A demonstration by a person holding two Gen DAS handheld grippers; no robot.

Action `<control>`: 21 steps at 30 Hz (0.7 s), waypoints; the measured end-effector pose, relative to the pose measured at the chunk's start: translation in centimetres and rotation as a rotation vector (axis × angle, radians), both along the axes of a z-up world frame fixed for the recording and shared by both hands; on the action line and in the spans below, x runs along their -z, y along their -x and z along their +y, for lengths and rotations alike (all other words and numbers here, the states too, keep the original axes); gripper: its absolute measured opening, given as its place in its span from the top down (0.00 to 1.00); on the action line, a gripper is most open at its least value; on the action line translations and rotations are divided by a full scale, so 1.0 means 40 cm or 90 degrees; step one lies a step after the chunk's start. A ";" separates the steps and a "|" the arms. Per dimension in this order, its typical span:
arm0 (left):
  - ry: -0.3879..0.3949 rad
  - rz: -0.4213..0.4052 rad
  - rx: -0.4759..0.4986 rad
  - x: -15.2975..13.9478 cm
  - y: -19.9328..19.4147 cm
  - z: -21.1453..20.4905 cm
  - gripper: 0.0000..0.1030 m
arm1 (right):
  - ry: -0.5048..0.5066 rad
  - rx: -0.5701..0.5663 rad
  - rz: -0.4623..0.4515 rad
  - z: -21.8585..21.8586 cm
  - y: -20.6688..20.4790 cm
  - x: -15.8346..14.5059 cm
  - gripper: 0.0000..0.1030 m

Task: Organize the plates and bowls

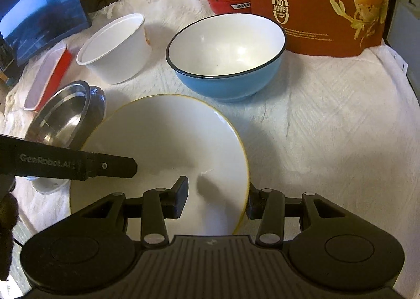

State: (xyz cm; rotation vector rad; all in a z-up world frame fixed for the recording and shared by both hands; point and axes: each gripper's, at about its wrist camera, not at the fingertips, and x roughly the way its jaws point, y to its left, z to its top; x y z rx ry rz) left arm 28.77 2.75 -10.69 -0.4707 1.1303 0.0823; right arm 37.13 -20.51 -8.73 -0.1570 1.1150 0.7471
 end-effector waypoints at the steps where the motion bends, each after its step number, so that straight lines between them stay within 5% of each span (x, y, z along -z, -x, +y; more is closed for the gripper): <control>1: 0.001 0.003 0.000 0.001 0.001 0.000 0.71 | 0.000 0.001 0.001 -0.001 0.002 -0.001 0.57; 17: 0.007 -0.046 -0.008 -0.056 0.031 0.049 0.70 | 0.005 -0.009 -0.072 -0.002 0.009 -0.046 0.53; 21: 0.011 -0.088 -0.025 -0.107 0.027 0.085 0.71 | -0.006 0.021 -0.118 -0.027 -0.035 -0.091 0.38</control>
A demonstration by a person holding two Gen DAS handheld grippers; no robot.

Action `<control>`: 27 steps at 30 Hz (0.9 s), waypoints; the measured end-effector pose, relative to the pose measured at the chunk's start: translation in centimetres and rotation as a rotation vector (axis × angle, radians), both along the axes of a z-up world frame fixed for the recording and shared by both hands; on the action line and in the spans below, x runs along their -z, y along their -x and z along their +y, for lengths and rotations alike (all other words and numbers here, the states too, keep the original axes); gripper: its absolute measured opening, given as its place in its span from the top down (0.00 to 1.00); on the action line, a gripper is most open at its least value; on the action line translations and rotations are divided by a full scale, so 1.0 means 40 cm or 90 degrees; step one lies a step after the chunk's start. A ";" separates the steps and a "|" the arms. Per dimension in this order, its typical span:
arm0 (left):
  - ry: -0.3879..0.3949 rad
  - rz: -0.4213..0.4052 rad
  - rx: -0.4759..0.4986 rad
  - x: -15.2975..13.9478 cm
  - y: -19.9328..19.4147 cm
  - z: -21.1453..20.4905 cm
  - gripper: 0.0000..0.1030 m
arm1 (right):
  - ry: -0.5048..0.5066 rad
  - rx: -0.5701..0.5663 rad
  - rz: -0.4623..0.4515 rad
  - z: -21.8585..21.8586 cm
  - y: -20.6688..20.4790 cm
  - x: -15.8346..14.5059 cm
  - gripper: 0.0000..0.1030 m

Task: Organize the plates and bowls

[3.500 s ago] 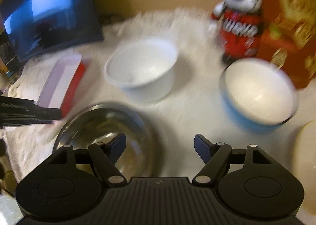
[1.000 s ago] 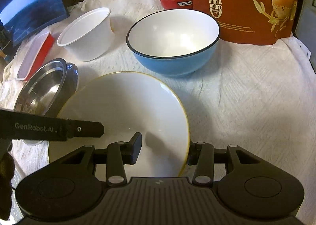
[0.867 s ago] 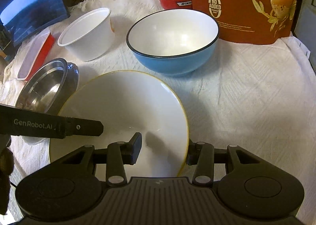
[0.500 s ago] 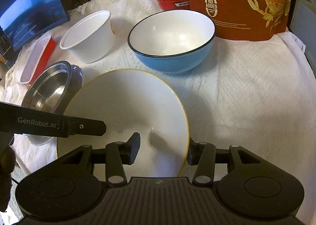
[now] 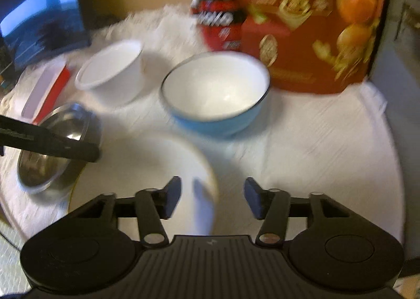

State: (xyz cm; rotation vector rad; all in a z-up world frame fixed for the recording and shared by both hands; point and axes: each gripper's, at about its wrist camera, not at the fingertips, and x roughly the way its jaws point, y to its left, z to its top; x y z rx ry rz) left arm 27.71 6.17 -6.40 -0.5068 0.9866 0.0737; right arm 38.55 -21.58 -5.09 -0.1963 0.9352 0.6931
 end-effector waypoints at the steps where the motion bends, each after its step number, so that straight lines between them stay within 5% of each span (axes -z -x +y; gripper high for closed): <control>1: 0.003 -0.009 -0.004 -0.007 -0.010 0.008 0.71 | -0.001 0.009 -0.007 -0.002 -0.015 -0.006 0.36; 7: 0.029 -0.029 -0.018 -0.024 -0.134 0.020 0.70 | -0.003 0.063 -0.011 0.017 -0.108 -0.025 0.36; 14: -0.025 0.024 0.012 0.008 -0.306 -0.005 0.70 | 0.027 0.106 -0.004 0.086 -0.187 -0.015 0.17; 18: -0.020 0.053 0.029 0.047 -0.370 0.002 0.70 | 0.029 0.090 0.072 0.116 -0.240 0.032 0.18; 21: -0.023 0.056 0.039 0.081 -0.399 0.004 0.70 | 0.015 0.128 0.114 0.123 -0.290 0.077 0.29; 23: -0.015 0.061 0.035 0.111 -0.416 0.003 0.70 | 0.005 0.130 0.152 0.129 -0.312 0.103 0.46; 27: -0.017 0.059 0.035 0.145 -0.434 -0.008 0.72 | -0.004 0.110 0.203 0.144 -0.316 0.135 0.59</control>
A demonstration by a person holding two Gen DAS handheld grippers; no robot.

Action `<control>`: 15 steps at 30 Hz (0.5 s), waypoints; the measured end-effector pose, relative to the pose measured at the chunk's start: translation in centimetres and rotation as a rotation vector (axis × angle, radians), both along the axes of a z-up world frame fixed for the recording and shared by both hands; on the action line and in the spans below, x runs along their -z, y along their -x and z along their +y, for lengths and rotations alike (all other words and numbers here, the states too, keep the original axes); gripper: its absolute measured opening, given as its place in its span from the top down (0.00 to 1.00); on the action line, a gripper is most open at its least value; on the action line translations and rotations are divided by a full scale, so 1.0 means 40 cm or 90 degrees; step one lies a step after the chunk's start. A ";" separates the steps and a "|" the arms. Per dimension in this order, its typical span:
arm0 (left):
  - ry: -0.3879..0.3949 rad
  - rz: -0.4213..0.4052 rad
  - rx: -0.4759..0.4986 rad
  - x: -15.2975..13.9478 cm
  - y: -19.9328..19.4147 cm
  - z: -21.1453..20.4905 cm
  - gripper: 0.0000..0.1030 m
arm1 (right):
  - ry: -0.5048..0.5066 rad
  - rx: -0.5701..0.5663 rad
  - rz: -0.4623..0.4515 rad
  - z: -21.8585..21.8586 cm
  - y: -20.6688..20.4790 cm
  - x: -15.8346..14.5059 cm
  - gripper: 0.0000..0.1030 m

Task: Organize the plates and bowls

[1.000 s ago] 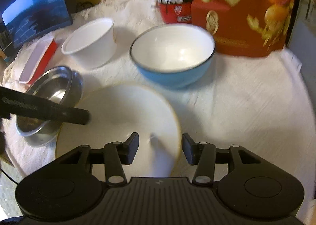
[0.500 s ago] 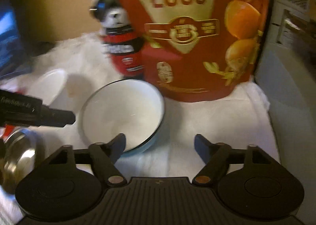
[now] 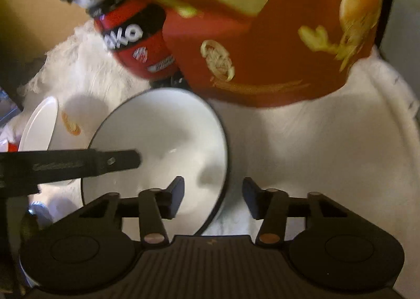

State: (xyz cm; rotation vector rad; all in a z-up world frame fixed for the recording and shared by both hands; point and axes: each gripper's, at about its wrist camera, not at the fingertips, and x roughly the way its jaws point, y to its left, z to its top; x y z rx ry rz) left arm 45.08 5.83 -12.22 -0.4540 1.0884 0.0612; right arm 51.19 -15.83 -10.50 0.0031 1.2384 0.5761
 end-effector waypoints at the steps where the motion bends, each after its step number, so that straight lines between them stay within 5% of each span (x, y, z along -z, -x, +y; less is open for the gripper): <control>1: 0.007 0.002 -0.007 0.006 -0.001 0.002 0.72 | -0.004 -0.002 0.007 0.003 0.002 0.003 0.62; 15: 0.034 0.070 -0.023 0.002 0.062 0.020 0.71 | -0.021 -0.034 0.033 0.024 0.017 -0.018 0.60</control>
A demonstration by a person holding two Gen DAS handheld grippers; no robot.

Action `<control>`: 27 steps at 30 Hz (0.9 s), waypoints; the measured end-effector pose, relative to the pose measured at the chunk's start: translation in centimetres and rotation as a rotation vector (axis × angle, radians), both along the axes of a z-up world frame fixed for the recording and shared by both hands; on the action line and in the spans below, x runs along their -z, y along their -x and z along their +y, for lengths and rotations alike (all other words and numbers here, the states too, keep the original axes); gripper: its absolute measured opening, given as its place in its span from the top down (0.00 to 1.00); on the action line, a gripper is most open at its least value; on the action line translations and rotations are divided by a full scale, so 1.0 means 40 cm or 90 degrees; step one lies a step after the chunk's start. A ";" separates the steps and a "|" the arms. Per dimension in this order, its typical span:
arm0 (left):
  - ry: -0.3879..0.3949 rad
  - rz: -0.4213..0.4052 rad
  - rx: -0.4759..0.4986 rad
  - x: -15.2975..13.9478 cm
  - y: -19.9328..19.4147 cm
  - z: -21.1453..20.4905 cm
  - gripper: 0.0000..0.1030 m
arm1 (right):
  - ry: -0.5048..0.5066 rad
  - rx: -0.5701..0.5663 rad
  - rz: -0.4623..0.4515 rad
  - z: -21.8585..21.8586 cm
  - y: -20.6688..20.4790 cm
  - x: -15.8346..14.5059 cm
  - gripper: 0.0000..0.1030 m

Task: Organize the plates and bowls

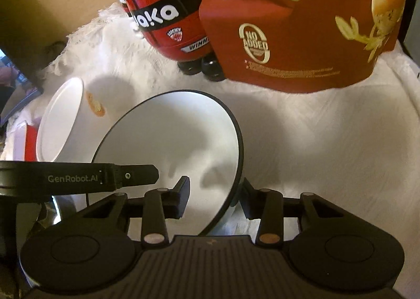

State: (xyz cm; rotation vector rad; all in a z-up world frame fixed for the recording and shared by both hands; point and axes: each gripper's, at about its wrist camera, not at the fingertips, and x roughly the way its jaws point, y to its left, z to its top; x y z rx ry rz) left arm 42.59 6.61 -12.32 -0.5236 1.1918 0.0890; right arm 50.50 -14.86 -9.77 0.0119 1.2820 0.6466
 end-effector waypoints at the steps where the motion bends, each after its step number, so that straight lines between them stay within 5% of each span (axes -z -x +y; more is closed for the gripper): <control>1: 0.003 -0.002 0.001 0.004 -0.001 0.002 0.71 | 0.002 0.003 0.001 0.002 -0.006 0.007 0.60; 15: 0.020 -0.006 -0.016 0.034 -0.033 -0.001 0.68 | 0.011 0.020 -0.009 0.011 -0.003 0.008 0.56; 27: -0.013 -0.082 0.002 -0.151 0.014 -0.013 0.68 | -0.047 0.035 -0.058 -0.020 0.020 -0.168 0.56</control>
